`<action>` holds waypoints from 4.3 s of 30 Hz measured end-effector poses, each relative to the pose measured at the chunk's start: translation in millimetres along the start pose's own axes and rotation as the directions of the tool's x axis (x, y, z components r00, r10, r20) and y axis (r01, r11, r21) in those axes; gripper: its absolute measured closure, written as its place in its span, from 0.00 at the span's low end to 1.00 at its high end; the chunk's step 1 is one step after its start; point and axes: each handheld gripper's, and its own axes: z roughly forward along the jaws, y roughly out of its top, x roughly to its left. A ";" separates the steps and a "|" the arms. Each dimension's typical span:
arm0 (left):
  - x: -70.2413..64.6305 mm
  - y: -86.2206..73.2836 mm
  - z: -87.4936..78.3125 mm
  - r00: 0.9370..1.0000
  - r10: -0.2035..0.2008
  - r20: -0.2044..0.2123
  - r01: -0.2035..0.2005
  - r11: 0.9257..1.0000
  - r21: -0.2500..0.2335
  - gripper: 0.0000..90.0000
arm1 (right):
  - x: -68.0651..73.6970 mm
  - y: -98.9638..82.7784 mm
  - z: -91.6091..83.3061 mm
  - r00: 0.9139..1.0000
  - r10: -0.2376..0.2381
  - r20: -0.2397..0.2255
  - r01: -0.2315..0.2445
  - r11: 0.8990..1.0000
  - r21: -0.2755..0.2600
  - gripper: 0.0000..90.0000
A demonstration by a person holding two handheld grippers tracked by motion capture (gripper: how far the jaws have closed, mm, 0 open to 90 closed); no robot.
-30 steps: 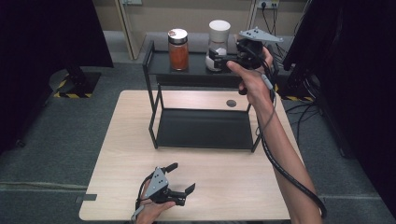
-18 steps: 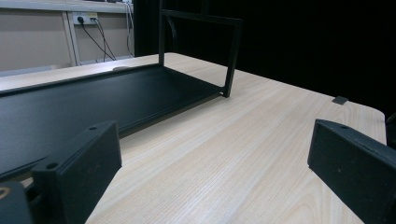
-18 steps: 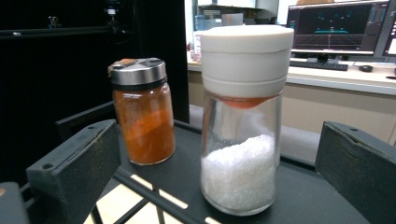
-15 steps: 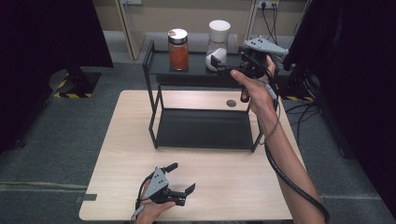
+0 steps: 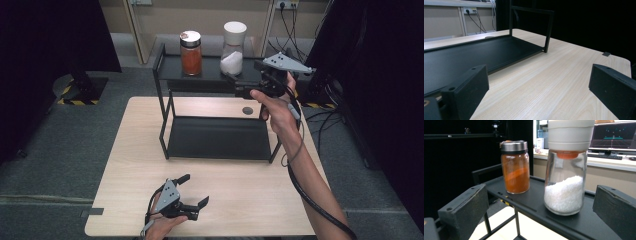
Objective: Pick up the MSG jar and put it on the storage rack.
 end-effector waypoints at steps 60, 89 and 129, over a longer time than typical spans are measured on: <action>0.1 -0.6 -0.1 1.000 0.001 -0.004 -0.001 1.000 0.000 0.02 | 9.4 -97.5 -54.5 0.990 -0.015 -0.138 0.011 1.000 -0.025 0.00; 0.1 -0.3 -0.5 1.000 0.002 -0.009 -0.002 1.000 -0.001 0.02 | 18.5 -145.1 -82.4 0.990 -0.023 -0.142 0.022 1.000 -0.011 0.00; 0.2 -1.3 -0.6 1.000 -0.003 -0.019 0.003 1.000 -0.005 0.02 | 30.2 -220.7 -96.8 0.992 -0.006 -0.126 0.013 0.999 0.052 0.00</action>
